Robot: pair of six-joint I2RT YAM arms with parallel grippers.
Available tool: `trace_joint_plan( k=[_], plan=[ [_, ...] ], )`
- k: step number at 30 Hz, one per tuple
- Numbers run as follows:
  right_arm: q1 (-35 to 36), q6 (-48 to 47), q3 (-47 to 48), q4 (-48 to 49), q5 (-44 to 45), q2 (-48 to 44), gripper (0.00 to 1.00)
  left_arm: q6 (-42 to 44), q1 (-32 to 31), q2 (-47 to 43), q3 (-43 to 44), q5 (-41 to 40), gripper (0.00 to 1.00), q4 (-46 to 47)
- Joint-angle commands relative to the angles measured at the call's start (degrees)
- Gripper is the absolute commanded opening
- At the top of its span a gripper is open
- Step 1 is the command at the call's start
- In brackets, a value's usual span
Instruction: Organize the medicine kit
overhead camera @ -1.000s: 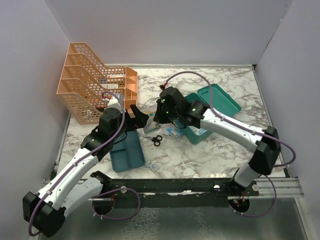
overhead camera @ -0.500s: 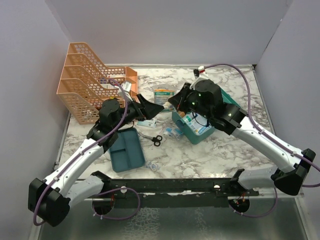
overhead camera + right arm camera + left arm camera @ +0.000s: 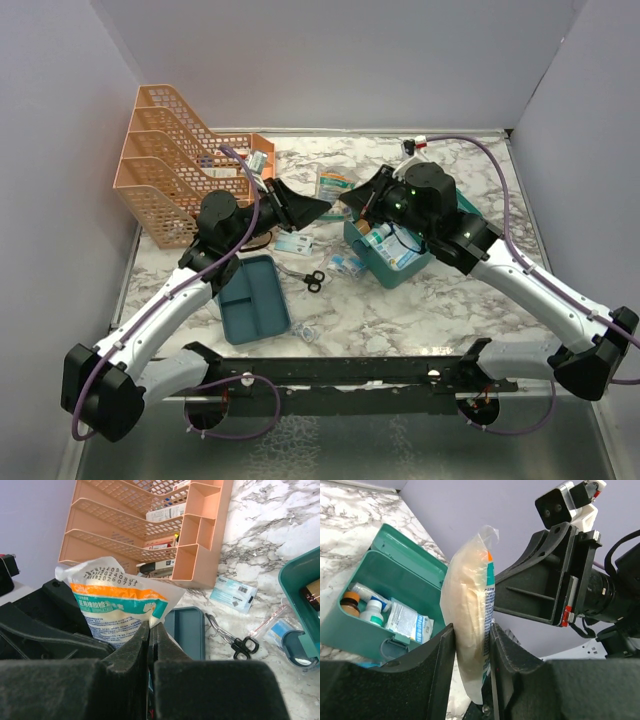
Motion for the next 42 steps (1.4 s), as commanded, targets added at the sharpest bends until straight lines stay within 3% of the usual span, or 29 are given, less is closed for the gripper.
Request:
trace_joint_plan(
  k=[1, 5, 9, 11, 18, 24, 32, 37, 42],
  plan=[
    [-0.86, 1.99, -0.85, 3.45, -2.33, -0.92, 0.01, 0.78, 0.25, -0.10, 1.26, 2.42, 0.30, 3.57],
    [-1.43, 1.27, -0.78, 2.51, -1.87, -1.34, 0.03, 2.24, 0.39, 0.70, 1.20, 2.01, 0.17, 3.40],
    [-1.57, 0.87, -1.42, -0.66, 1.73, -1.90, 0.26, 4.20, 0.59, 2.25, 1.95, 2.56, 0.14, 2.61],
    [-1.59, 0.14, -1.40, -3.94, 5.55, -1.86, 0.32, 5.56, 0.71, 3.31, 2.92, 3.04, 0.14, 1.28],
    [-1.59, -5.06, 1.96, -17.50, 23.59, -0.51, 0.34, 11.45, 0.71, 9.03, 8.60, 4.99, 0.14, -5.45],
    [-3.96, -8.74, 5.30, -21.33, 33.54, -0.93, 0.34, 14.78, 0.25, 16.39, 13.28, 7.27, 0.14, -9.91],
    [-19.35, -5.38, 7.22, -26.44, 25.51, -0.34, 0.34, 20.05, -4.41, 29.87, 23.49, 14.04, 0.14, -15.70],
    [-32.18, -3.99, 3.47, -25.43, 12.64, 1.36, 0.33, 29.73, -9.36, 39.99, 36.10, 14.89, 0.14, -26.65],
    [-35.21, -5.32, 2.75, -23.37, 9.42, 4.04, 0.31, 32.90, -9.50, 48.32, 43.73, 17.48, 0.14, -33.12]
  ],
)
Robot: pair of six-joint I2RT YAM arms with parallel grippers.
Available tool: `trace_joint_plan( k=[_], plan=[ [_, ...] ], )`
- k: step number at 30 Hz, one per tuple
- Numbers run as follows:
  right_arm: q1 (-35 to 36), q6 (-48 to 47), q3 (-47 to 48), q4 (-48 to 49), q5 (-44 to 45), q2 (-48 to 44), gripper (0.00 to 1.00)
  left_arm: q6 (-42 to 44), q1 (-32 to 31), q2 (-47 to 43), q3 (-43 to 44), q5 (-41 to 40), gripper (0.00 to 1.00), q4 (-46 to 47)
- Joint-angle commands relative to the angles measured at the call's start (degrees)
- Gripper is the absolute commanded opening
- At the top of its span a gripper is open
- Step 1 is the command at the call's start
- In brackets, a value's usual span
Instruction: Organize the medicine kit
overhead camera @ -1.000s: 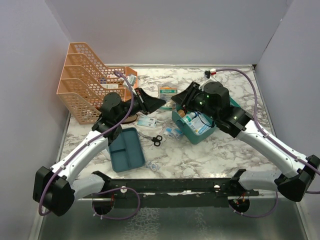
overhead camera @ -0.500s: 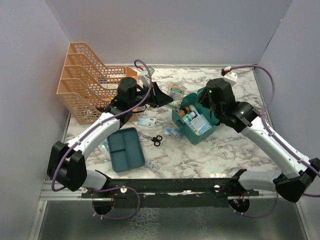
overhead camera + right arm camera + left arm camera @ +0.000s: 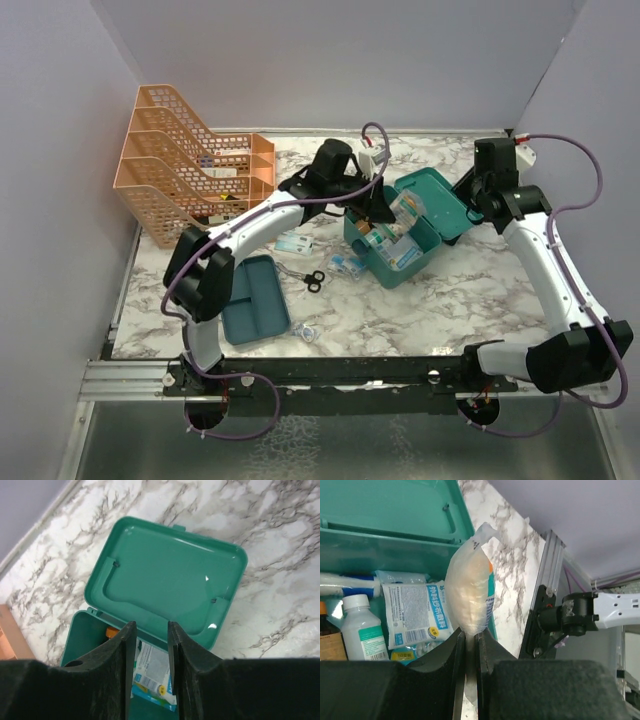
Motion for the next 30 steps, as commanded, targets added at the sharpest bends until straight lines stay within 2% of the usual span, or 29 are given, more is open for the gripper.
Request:
trace_joint_plan(
  k=[1, 4, 10, 19, 26, 30],
  plan=[
    [-0.96, -0.33, -0.18, 0.90, -6.47, 2.87, 0.31, 6.20, 0.47, 6.11, 5.78, 6.35, 0.14, -8.31],
    [-0.96, -0.86, 0.00, 1.50, -6.57, 4.06, 0.31, 8.04, -0.37, 9.94, 9.23, 8.46, 0.14, -10.91],
    [-1.06, -1.58, 0.73, 1.89, -6.83, 5.64, 0.29, 8.77, -0.72, 14.26, 12.30, 4.81, 0.14, -15.52],
    [-1.05, -1.97, 0.41, 0.63, -6.73, 6.05, 0.27, 5.33, -1.85, 19.35, 15.30, 10.96, 0.17, -16.46],
    [-1.05, -3.61, -0.59, 0.27, -6.71, 4.59, 0.25, 5.47, -4.50, 21.20, 16.45, 5.47, 0.19, -19.04],
    [-1.05, -4.04, -1.60, 0.41, -6.87, 3.66, 0.25, 4.63, -4.99, 21.98, 16.68, 1.78, 0.29, -19.20]
  ],
)
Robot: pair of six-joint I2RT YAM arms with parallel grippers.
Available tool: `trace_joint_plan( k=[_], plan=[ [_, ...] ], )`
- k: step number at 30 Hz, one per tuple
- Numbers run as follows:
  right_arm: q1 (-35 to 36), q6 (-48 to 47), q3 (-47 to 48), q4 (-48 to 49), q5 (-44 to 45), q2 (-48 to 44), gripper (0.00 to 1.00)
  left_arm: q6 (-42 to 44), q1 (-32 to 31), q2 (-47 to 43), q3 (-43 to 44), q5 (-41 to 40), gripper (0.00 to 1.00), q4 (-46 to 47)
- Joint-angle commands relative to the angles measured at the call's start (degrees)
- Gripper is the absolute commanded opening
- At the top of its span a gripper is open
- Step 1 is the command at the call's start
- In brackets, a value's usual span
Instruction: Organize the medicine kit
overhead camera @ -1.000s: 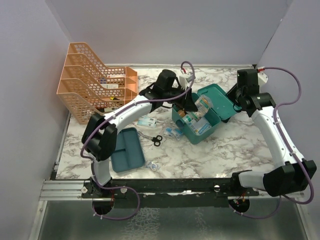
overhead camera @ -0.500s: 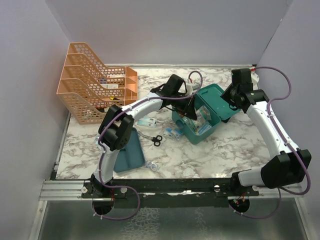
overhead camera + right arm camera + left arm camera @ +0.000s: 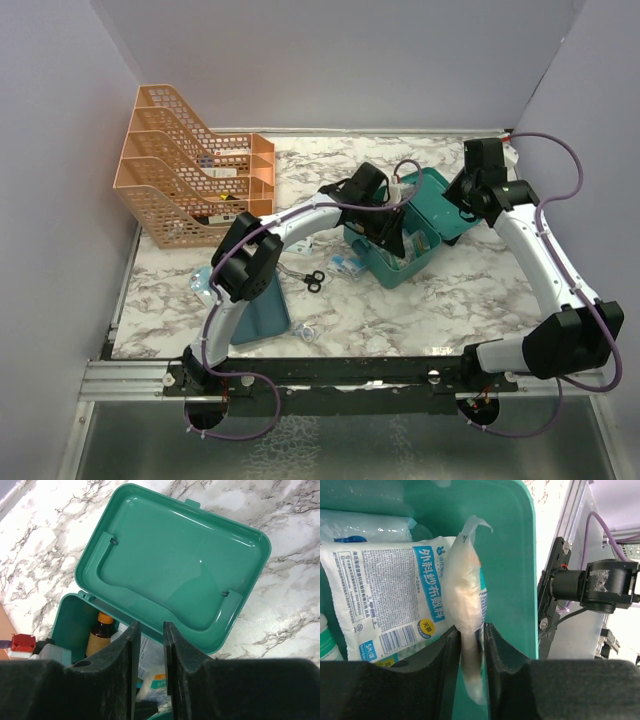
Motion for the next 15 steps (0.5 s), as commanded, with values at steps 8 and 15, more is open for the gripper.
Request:
trace_joint_plan(
  k=[8, 15],
  plan=[
    [0.02, -1.86, -1.90, 0.90, -1.12, -3.39, 0.25, 2.44, -0.62, 0.78, 6.64, -14.60, 0.56, -4.84],
    [0.02, -1.43, -2.23, 1.34, -1.68, -3.14, 0.25, 3.91, -0.72, -0.08, 7.51, -21.69, 0.65, -4.88]
  ],
)
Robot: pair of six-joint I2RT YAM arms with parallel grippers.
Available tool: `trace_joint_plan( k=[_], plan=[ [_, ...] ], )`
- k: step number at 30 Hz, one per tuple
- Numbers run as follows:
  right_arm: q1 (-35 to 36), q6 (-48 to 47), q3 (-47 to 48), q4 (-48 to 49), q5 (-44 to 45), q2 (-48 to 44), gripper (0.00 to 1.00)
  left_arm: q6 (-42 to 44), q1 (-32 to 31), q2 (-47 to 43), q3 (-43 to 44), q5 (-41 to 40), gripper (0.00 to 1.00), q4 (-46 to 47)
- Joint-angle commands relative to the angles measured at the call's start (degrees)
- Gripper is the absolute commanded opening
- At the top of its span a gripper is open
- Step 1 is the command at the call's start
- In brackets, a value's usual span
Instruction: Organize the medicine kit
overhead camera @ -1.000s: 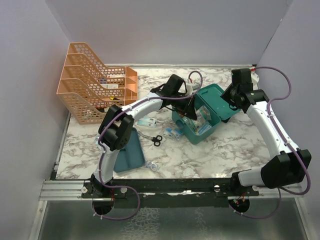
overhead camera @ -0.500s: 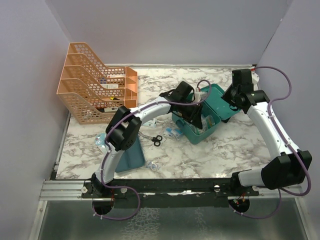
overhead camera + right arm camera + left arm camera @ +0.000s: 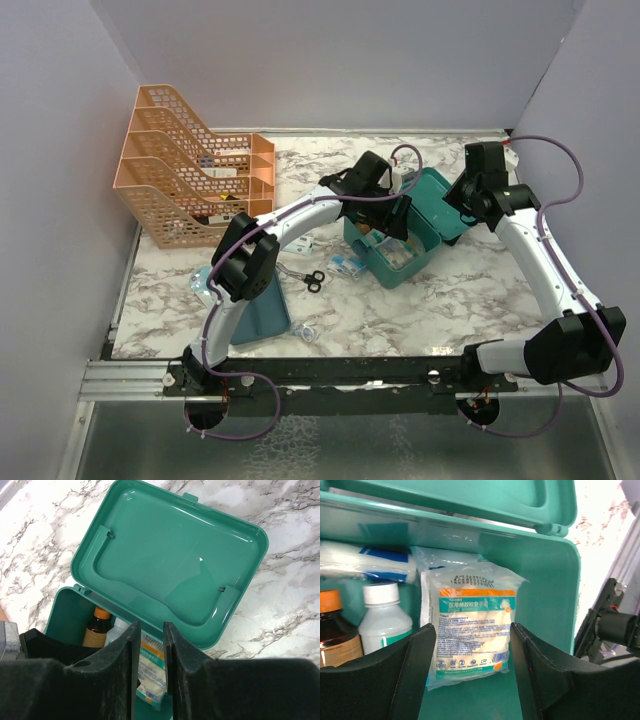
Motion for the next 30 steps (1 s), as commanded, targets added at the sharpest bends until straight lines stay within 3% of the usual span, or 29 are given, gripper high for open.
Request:
trace_joint_plan(
  k=[1, 8, 17, 21, 30],
  plan=[
    [0.00, -0.45, -0.31, 1.27, -1.20, -1.19, 0.25, 2.29, -0.05, -0.31, 0.86, -5.97, 0.65, -1.09],
    [0.02, -1.89, 0.05, 2.20, -2.63, -1.19, 0.25, 2.32, -0.08, 0.05, 1.01, -4.15, 0.54, -1.10],
    [-0.02, -8.92, -0.07, 6.75, -12.86, -3.48, 0.27, 1.77, 0.30, -6.66, 0.85, -7.58, 0.56, -0.28],
    [0.02, -10.70, -0.33, 5.84, -17.93, -4.25, 0.29, -0.01, 1.27, -12.71, -3.70, -13.21, 0.58, 1.33],
    [2.82, -10.81, -3.54, 0.00, -23.31, -4.01, 0.30, -8.54, 5.74, -29.68, -24.94, -19.80, 0.61, 10.53]
  ],
)
